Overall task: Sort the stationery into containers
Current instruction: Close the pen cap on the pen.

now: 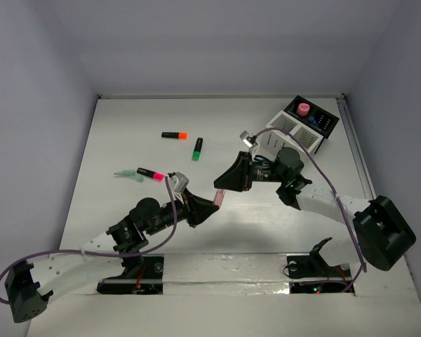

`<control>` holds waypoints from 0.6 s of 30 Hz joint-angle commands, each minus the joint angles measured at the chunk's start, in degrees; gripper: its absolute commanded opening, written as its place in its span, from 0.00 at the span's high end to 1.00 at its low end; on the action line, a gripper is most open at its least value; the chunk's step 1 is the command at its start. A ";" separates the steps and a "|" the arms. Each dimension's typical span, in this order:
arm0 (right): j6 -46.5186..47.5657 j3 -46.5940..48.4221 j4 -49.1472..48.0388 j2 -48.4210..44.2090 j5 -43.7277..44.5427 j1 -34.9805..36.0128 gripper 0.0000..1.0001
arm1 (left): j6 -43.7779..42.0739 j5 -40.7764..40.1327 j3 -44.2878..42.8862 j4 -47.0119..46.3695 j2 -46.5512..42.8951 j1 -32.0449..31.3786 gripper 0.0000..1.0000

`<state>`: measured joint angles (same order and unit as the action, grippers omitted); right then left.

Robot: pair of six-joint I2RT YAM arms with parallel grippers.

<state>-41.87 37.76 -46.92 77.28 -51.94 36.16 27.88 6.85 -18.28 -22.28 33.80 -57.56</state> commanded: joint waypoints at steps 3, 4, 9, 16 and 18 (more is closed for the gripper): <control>1.88 -4.79 -1.33 1.12 5.71 3.73 1.00 | -1.77 -0.70 -6.15 -20.78 -0.50 -0.62 1.00; 1.70 -5.67 -1.86 1.04 6.23 3.74 1.00 | -1.95 -0.70 -6.41 -21.13 -0.14 -0.62 1.00; 2.31 -6.99 -2.04 -0.19 7.91 4.88 1.00 | -2.39 -0.96 -7.56 -22.10 1.35 -0.62 1.00; 6.70 -6.82 5.07 -2.83 9.66 6.64 1.00 | -4.41 -2.72 -10.27 -20.62 1.62 -0.62 1.00; 7.76 -6.82 7.10 -2.83 10.54 8.57 1.00 | -5.64 -3.69 -12.91 -19.47 2.23 -0.62 1.00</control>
<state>-39.53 32.82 -51.77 72.77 -41.12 40.23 24.75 5.74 -20.91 -21.43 37.04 -58.06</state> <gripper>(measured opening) 0.241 0.146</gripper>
